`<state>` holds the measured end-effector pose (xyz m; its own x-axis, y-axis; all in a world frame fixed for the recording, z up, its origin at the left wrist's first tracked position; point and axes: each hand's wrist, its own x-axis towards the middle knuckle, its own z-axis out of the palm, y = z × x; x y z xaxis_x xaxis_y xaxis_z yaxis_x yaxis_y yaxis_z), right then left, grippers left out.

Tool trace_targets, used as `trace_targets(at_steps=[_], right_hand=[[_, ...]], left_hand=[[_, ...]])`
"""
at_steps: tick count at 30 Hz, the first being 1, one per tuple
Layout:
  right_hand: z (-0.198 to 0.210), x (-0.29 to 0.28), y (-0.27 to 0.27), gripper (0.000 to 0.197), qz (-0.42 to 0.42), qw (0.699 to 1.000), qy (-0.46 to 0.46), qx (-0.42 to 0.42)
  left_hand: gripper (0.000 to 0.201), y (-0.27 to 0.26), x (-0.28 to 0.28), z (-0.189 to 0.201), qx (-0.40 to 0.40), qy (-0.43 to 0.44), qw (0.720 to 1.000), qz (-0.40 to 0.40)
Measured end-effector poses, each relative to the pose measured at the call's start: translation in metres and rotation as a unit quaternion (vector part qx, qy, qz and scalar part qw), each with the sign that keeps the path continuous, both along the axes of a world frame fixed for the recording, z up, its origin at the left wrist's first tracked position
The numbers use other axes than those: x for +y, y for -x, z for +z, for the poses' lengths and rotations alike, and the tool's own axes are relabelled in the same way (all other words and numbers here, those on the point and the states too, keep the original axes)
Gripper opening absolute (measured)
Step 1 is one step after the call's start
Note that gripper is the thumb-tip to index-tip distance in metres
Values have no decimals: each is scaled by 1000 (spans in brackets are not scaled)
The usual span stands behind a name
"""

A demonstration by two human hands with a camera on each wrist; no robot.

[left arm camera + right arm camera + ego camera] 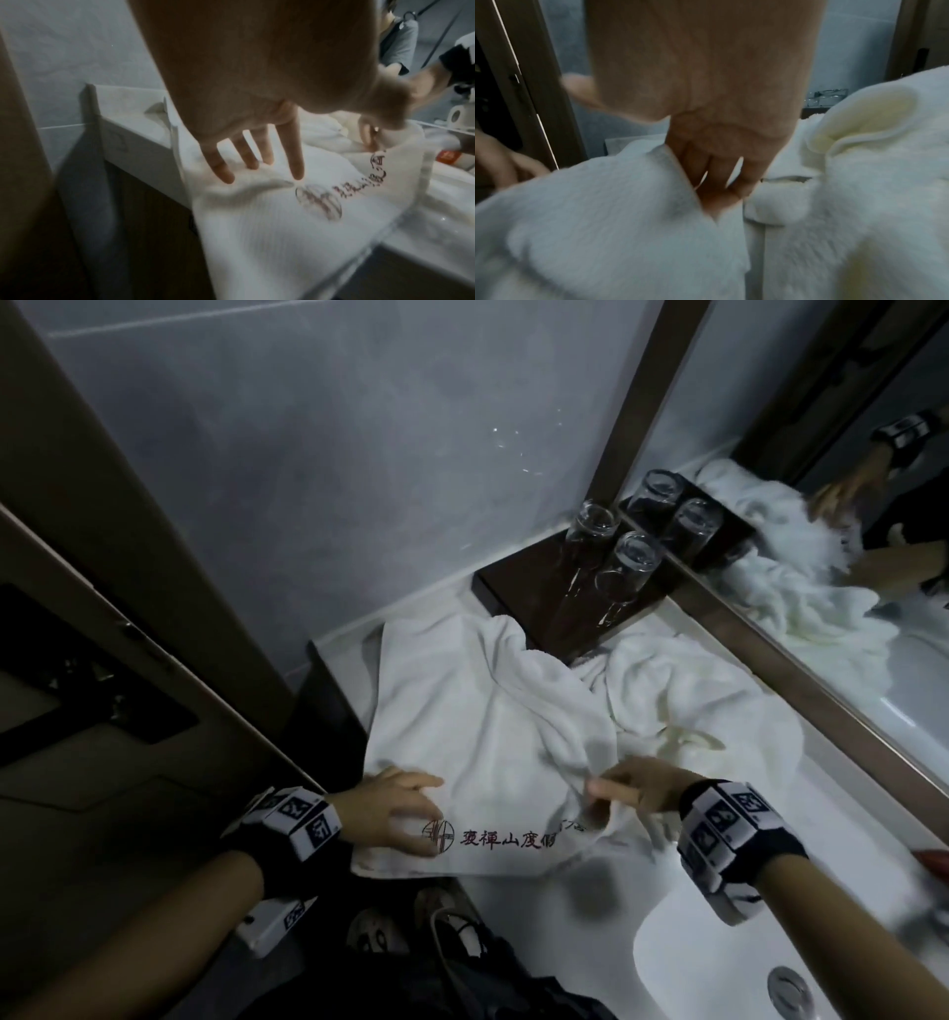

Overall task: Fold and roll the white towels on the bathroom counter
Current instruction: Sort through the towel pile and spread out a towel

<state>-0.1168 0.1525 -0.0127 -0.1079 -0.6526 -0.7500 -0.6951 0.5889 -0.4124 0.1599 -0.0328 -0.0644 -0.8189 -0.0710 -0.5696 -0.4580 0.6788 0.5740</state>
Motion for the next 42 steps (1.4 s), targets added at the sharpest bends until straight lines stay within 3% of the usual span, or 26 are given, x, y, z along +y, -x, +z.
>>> trace_targets(at_steps=[2, 5, 8, 11, 14, 17, 22, 26, 29, 31, 35, 37, 39, 42], right_hand=[[-3, -10, 7, 30, -100, 984, 141, 52], [-10, -31, 9, 7, -227, 921, 293, 117], [-21, -58, 7, 46, -220, 909, 309, 170], [-28, -83, 2, 75, -177, 918, 283, 215], [-38, -94, 2, 46, -124, 939, 226, 227], [-36, -100, 12, 18, -168, 935, 237, 203], [-9, -98, 61, 18, -347, 877, 294, 153], [-7, -95, 77, 16, -363, 864, 315, 152], [-11, -90, 71, 12, -404, 841, 349, 90], [-11, -84, 69, 20, -444, 828, 338, 56], [-16, -70, 65, 58, -370, 905, 181, 103], [-16, -65, 57, 57, -364, 911, 165, 102], [-21, -73, 44, 50, -418, 895, 149, 46], [-22, -84, 25, 38, -400, 914, 36, 62]], left_hand=[[32, 10, -3, 2, 62, -31, 995, 78], [21, 31, -9, 3, 135, 1, 973, 186], [34, 57, -11, -1, 154, 39, 967, 198], [72, 78, -8, -11, 87, 94, 981, 148], [100, 86, -6, -19, 10, 161, 982, 97], [103, 86, -11, -22, -6, 192, 977, 90], [105, 71, -21, -23, 31, 201, 975, 87], [103, 66, -24, -22, 46, 194, 975, 94], [102, 67, -23, -21, 34, 185, 977, 100], [101, 68, -23, -20, 32, 186, 977, 101], [101, 70, -21, -16, 33, 187, 977, 96], [101, 70, -20, -15, 30, 188, 977, 96], [100, 70, -20, -14, 28, 189, 977, 94], [99, 69, -20, -13, 25, 185, 978, 91]])
